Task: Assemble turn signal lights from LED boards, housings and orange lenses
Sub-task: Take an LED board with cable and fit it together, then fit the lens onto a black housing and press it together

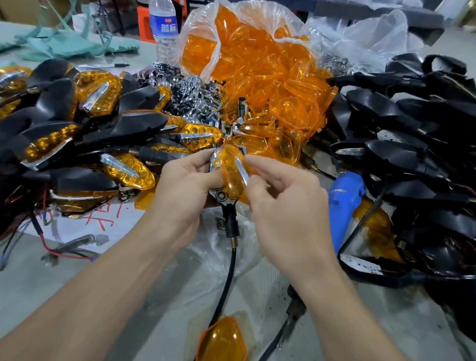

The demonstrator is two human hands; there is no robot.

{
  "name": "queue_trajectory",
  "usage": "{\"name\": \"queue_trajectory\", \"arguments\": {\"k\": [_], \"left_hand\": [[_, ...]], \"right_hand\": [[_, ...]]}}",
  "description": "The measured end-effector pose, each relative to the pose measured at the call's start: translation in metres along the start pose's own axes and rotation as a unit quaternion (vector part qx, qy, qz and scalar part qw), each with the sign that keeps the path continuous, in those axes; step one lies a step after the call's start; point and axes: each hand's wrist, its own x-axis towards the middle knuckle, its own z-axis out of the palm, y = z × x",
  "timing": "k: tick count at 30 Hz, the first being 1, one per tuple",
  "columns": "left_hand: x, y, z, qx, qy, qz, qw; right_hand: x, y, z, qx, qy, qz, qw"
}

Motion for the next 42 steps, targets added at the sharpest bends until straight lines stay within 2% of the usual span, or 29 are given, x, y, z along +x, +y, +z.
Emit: {"name": "queue_trajectory", "arguments": {"k": [4, 9, 15, 21, 28, 34, 42], "left_hand": [[-0.002, -0.004, 0.005, 0.015, 0.006, 0.025, 1.0], [-0.002, -0.003, 0.006, 0.014, 0.009, 0.037, 0.999], [-0.004, -0.001, 0.004, -0.021, 0.031, 0.013, 0.999], [-0.008, 0.002, 0.007, -0.121, -0.017, -0.047, 0.991], [-0.011, 0.005, 0.008, -0.125, -0.023, -0.048, 0.991], [-0.011, 0.006, 0.006, -0.129, -0.031, 0.023, 0.991], [-0.01, 0.007, 0.001, -0.138, -0.037, 0.053, 0.988]], "right_hand": [[-0.002, -0.002, 0.002, 0.035, -0.036, -0.033, 0.998], [-0.002, -0.003, 0.004, 0.104, 0.014, -0.051, 0.993], [-0.01, -0.001, 0.018, 0.085, 0.004, -0.048, 0.995], [-0.01, 0.0, 0.015, 0.045, 0.043, -0.04, 0.997], [-0.009, 0.002, 0.013, 0.006, 0.049, -0.041, 0.998], [-0.008, -0.002, 0.007, 0.023, 0.034, -0.05, 0.998], [-0.009, -0.006, 0.005, 0.04, 0.041, -0.059, 0.997]]}}
